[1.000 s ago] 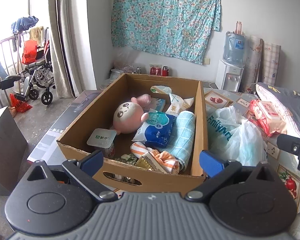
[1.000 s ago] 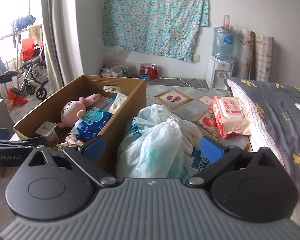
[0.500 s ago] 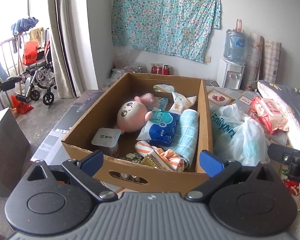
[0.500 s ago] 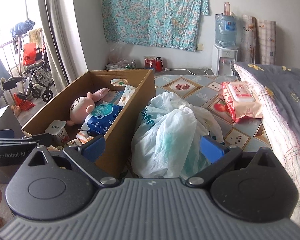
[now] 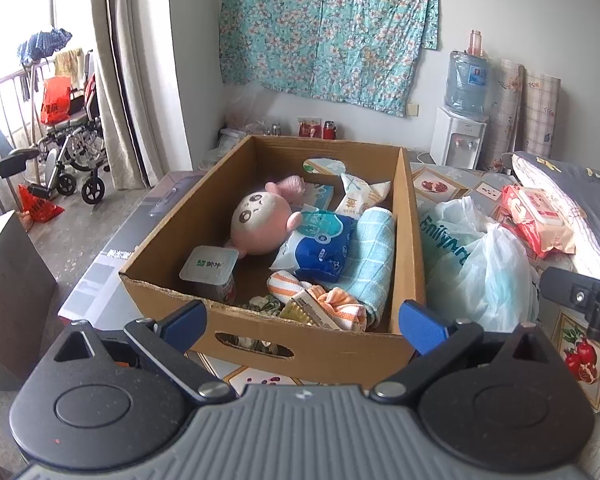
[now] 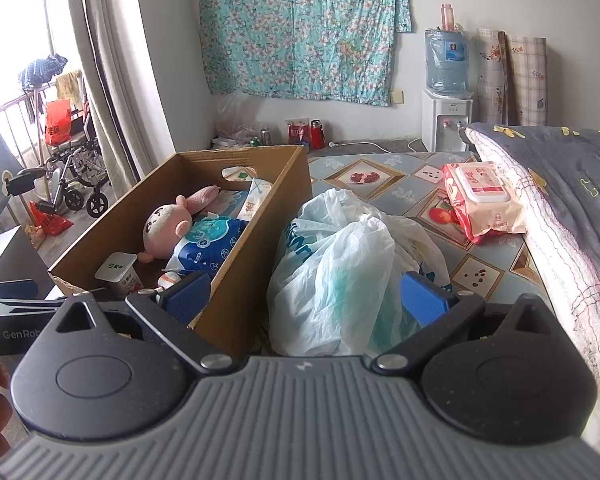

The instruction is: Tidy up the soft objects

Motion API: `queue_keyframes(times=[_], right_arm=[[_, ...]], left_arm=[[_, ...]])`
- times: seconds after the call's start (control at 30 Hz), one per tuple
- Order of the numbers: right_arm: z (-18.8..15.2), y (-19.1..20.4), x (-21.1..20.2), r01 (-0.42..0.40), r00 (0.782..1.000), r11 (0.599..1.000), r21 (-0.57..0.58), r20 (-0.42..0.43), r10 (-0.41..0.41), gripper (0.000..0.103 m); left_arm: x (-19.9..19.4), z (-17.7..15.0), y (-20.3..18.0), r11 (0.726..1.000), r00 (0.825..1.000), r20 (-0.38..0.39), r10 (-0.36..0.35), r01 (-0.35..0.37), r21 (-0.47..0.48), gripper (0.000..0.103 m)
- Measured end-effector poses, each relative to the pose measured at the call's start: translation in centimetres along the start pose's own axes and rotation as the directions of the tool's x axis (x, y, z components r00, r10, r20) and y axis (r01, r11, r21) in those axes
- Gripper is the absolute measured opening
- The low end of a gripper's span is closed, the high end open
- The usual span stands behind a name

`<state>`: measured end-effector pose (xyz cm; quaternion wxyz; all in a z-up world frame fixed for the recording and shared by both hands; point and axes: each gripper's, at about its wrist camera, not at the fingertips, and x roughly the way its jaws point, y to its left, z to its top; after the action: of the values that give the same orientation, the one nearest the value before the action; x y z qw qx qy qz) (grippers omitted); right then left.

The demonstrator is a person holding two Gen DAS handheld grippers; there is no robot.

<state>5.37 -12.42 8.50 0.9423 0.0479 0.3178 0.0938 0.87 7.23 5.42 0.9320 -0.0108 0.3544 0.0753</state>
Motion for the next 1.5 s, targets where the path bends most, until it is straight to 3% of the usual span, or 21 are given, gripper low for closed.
queue_keyframes(times=[0.53,0.8,1.5], right_arm=[[-0.6,-0.1,1.5,-0.021,0.997,1.0,0.019,-0.08,0.023,0.102],[-0.4,1.9,3.0,-0.079,0.988,0.997,-0.017,-0.135,0.076,0.102],[-1.1,3.4,5.5,-0.081,0.976,0.995,-0.057,-0.208,0.068,0.102]], left_arm=[[0.7,-0.3,0.5,0.999,0.998,-0.057,0.034,-0.036,-0.02,0.103],[1.3,-0.4,0.7,0.997,0.992,-0.108,0.061,-0.064,-0.031,0.103],[1.4,-0.9,1.0,0.993,0.988,-0.107,0.115,-0.117,-0.007,0.103]])
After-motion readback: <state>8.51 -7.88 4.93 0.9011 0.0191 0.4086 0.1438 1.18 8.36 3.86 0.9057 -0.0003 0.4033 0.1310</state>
